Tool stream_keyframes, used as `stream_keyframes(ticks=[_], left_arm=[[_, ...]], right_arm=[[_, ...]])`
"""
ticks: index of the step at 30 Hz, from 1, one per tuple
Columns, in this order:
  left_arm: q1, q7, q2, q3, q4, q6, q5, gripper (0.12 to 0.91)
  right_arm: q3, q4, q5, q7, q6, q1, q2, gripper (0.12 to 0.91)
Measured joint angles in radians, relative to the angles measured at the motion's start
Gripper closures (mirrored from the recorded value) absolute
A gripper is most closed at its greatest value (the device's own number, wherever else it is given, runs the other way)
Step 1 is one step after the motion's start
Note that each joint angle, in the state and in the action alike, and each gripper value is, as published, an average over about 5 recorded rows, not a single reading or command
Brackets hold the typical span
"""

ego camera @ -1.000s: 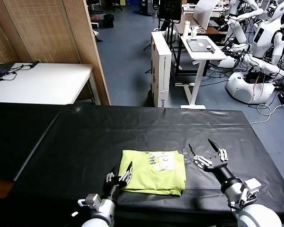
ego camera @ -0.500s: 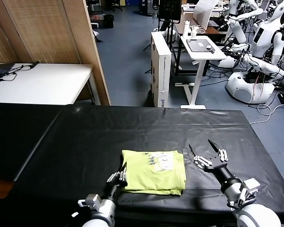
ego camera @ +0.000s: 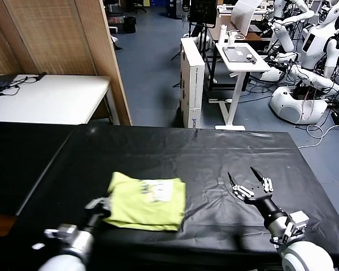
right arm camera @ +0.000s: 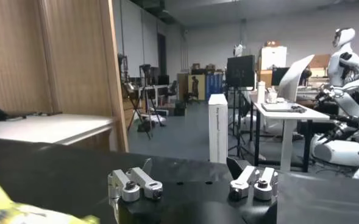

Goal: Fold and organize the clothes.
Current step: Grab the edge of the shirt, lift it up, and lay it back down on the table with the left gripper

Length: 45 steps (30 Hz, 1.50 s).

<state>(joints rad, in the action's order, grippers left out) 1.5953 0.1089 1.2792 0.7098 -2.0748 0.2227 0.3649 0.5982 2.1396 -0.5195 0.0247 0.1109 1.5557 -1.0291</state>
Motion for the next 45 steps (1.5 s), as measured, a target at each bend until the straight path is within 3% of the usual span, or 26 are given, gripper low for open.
stream_keyframes(ticks=[8, 13, 15, 18, 21, 27, 32, 34, 40, 42, 45], left_arm=[[0.053, -0.009, -0.186, 0.237, -0.051, 0.018, 0.046, 0.853], [0.042, -0.066, -0.194, 0.266, -0.121, 0.092, 0.108, 0.853], [0.022, -0.114, -0.167, 0.224, -0.162, 0.139, 0.163, 0.853], [-0.015, -0.191, -0.088, 0.096, -0.209, 0.195, 0.277, 0.853], [-0.057, -0.226, 0.022, -0.074, -0.208, 0.212, 0.341, 0.853], [-0.15, -0.222, 0.224, -0.352, -0.063, 0.199, 0.33, 0.853], [-0.185, -0.193, 0.293, -0.44, 0.051, 0.193, 0.261, 0.851], [-0.187, -0.177, 0.295, -0.457, 0.065, 0.193, 0.227, 0.802], [-0.169, -0.101, 0.267, -0.475, 0.036, 0.175, 0.109, 0.436], [-0.163, -0.09, 0.257, -0.47, 0.016, 0.158, 0.076, 0.304], [-0.156, -0.089, 0.244, -0.454, -0.012, 0.133, 0.049, 0.172]], right_arm=[[-0.025, -0.029, 0.01, -0.001, -0.005, -0.016, -0.016, 0.118], [-0.027, -0.033, 0.02, -0.001, -0.006, -0.01, -0.02, 0.118], [-0.025, -0.03, 0.028, -0.002, -0.004, -0.004, -0.02, 0.118], [-0.023, -0.025, 0.046, -0.003, -0.001, 0.007, -0.022, 0.118], [-0.028, -0.026, 0.068, -0.004, 0.002, 0.017, -0.029, 0.118], [-0.06, -0.038, 0.093, 0.005, 0.02, 0.01, -0.045, 0.118], [-0.093, -0.032, 0.067, 0.02, 0.053, -0.005, -0.036, 0.118], [-0.108, -0.026, 0.048, 0.022, 0.07, -0.012, -0.027, 0.118], [-0.176, -0.016, -0.05, -0.01, 0.144, -0.051, -0.007, 0.118], [-0.204, -0.019, -0.085, -0.028, 0.176, -0.069, -0.007, 0.118], [-0.252, -0.03, -0.145, -0.061, 0.228, -0.101, -0.015, 0.118]])
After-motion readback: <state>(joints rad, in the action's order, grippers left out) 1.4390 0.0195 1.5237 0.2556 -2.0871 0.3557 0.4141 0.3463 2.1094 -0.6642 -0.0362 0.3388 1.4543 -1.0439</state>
